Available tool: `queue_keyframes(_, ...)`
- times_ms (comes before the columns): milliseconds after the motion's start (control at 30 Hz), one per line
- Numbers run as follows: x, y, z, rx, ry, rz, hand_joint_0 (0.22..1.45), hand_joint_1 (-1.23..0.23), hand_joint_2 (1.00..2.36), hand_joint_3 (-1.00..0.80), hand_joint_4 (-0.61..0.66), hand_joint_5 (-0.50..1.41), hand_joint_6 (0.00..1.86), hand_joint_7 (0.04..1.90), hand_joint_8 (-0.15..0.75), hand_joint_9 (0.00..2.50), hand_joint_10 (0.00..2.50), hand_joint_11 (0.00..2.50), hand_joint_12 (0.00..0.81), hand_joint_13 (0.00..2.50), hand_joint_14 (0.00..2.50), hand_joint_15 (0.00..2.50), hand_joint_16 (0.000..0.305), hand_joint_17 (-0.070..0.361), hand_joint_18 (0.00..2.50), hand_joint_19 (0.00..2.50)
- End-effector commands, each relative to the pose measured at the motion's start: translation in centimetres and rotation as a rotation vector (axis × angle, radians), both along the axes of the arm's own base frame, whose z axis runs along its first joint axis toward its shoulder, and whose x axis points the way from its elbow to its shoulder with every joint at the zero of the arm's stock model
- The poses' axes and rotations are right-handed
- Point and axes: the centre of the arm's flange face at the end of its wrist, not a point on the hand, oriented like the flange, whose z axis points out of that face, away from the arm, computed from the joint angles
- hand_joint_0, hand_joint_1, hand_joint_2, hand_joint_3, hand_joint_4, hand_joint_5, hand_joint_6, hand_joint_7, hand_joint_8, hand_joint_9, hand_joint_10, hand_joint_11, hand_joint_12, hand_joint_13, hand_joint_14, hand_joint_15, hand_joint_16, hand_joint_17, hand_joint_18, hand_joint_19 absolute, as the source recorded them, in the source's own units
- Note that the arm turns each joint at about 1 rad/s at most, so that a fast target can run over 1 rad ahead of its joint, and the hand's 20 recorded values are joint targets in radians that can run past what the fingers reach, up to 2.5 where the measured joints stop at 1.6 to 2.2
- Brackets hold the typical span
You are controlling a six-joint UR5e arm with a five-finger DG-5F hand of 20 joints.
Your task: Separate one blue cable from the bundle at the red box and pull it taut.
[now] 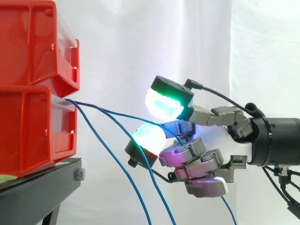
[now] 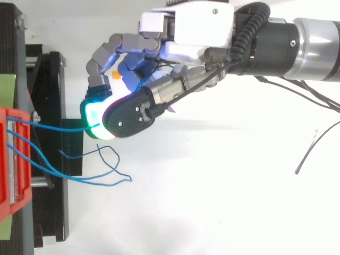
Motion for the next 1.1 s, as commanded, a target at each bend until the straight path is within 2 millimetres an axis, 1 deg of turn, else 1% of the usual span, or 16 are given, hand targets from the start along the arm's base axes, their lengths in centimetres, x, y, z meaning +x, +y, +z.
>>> queue_keyframes(0,-0.03,-0.37,0.02,-0.002,-0.004,-0.006,0.55,-0.43,1.0,-0.5,0.17,-0.16,0.92,1.02,0.396,0.7,2.5,1.77,0.533,1.26,2.5,1.43,0.059,0.133,1.62,0.74)
queue_keyframes(67,-0.05,-0.27,-0.02,-0.002,0.0,-0.006,0.56,-0.45,1.0,-0.5,0.17,-0.16,0.92,1.01,0.391,0.7,2.5,1.76,0.53,1.26,2.5,1.41,0.059,0.132,1.62,0.74)
queue_keyframes(100,-0.09,-0.39,-0.04,-0.002,0.002,-0.007,0.59,-0.5,1.0,-0.5,0.16,-0.16,0.92,1.02,0.386,0.7,2.5,1.75,0.53,1.25,2.5,1.41,0.057,0.127,1.6,0.76)
queue_keyframes(167,-0.09,-0.39,-0.04,-0.002,0.002,-0.007,0.63,-0.59,1.01,-0.4,0.14,-0.16,0.91,1.03,0.379,0.7,2.5,1.77,0.529,1.25,2.5,1.41,0.056,0.127,1.6,0.78)
queue_keyframes(200,-0.09,-0.39,-0.04,-0.002,0.002,-0.007,0.62,-0.6,1.01,-0.38,0.14,-0.16,0.92,1.03,0.379,0.7,2.5,1.77,0.532,1.25,2.5,1.44,0.056,0.126,1.59,0.8)
queue_keyframes(333,-0.09,-0.4,-0.04,-0.002,0.002,-0.009,0.64,-0.71,1.01,-0.31,0.14,-0.16,0.92,1.04,0.372,0.69,2.5,1.79,0.532,1.24,2.5,1.48,0.057,0.129,1.59,0.82)
queue_keyframes(400,-0.09,-0.4,-0.04,-0.005,0.002,-0.009,0.65,-0.74,1.01,-0.28,0.13,-0.16,0.92,1.06,0.371,0.69,2.5,1.79,0.526,1.24,2.5,1.45,0.057,0.127,1.59,0.82)
queue_keyframes(433,-0.09,-0.4,-0.04,-0.005,0.002,-0.009,0.66,-0.75,1.02,-0.25,0.1,-0.16,0.93,1.06,0.368,0.68,2.5,1.75,0.522,1.23,2.5,1.45,0.057,0.128,1.59,0.83)
queue_keyframes(567,-0.09,-0.4,-0.04,-0.005,0.002,-0.009,0.66,-0.76,1.02,-0.18,0.05,-0.16,0.93,1.06,0.365,0.69,2.5,1.78,0.513,1.23,2.5,1.45,0.056,0.127,1.59,0.84)
queue_keyframes(667,-0.09,-0.42,-0.04,-0.005,0.002,-0.01,0.67,-0.78,1.02,-0.18,0.01,-0.16,0.93,1.09,0.361,0.69,2.5,1.77,0.51,1.22,2.5,1.49,0.056,0.126,1.59,0.86)
queue_keyframes(767,-0.09,-0.42,-0.04,-0.002,0.002,-0.01,0.71,-0.81,1.02,-0.17,-0.08,-0.16,0.94,1.08,0.355,0.67,2.5,1.77,0.492,1.2,2.5,1.5,0.054,0.121,1.57,0.93)
queue_keyframes(800,-0.09,-0.42,-0.04,-0.002,0.002,-0.01,0.71,-0.82,1.02,-0.18,-0.09,-0.16,0.94,1.08,0.353,0.67,2.5,1.76,0.491,1.2,2.5,1.5,0.055,0.124,1.57,0.92)
queue_keyframes(833,-0.09,-0.42,-0.04,-0.002,0.002,-0.01,0.72,-0.83,1.02,-0.18,-0.14,-0.16,0.94,1.1,0.347,0.67,2.5,1.76,0.486,1.19,2.5,1.49,0.054,0.121,1.56,0.94)
queue_keyframes(933,-0.08,-0.27,-0.06,-0.002,0.003,-0.006,0.75,-0.84,1.02,-0.21,-0.22,-0.16,0.94,1.2,0.333,0.67,2.5,1.74,0.471,1.18,2.5,1.49,0.052,0.118,1.55,0.95)
queue_keyframes(1000,-0.1,-0.27,-0.07,-0.002,0.005,-0.006,0.77,-0.83,1.02,-0.23,-0.25,-0.16,0.95,1.18,0.334,0.67,2.5,1.74,0.467,1.18,2.5,1.46,0.051,0.115,1.52,0.91)
queue_keyframes(1067,-0.17,-0.15,-0.16,0.001,0.014,-0.004,0.8,-0.82,1.01,-0.32,-0.29,-0.17,0.96,1.15,0.326,0.67,2.5,1.73,0.468,1.17,2.5,1.46,0.051,0.115,1.47,0.81)
